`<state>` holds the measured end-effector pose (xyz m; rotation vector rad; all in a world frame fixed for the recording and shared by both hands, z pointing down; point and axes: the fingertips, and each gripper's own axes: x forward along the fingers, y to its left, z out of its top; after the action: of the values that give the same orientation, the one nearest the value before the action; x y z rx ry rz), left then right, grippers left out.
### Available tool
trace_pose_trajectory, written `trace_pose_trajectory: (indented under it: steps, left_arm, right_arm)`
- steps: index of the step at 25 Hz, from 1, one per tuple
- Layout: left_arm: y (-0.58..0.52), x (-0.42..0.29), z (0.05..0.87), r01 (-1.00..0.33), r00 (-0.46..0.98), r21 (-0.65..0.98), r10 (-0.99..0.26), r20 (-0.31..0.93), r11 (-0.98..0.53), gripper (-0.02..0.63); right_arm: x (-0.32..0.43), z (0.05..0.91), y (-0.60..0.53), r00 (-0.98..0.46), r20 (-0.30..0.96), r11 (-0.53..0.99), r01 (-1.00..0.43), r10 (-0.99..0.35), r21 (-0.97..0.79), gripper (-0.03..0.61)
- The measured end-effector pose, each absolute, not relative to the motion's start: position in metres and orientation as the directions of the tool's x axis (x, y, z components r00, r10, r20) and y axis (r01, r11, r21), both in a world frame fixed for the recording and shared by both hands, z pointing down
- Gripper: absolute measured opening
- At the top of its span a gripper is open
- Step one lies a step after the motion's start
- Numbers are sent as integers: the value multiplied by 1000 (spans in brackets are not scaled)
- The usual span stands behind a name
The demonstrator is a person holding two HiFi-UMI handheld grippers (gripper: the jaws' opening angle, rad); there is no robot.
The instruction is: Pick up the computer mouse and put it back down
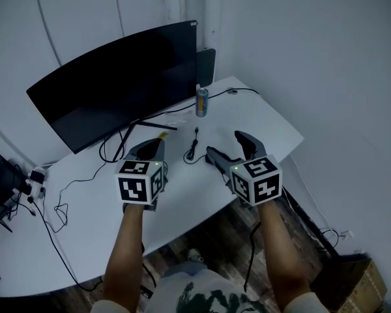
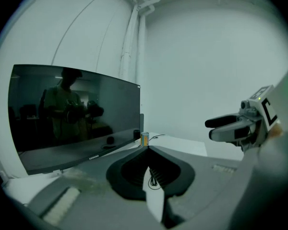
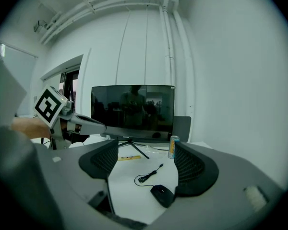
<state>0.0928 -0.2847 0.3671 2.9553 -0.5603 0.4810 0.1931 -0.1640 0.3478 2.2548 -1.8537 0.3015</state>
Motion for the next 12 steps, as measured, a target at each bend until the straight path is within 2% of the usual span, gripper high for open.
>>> trace_pose_trajectory:
  steps: [12]
  left_arm:
    - [-346,93,377,-406,873,63,-366,322,-912,2]
  right_arm:
    - [196,357,-239,131,320,-125,-991,-939,40,353]
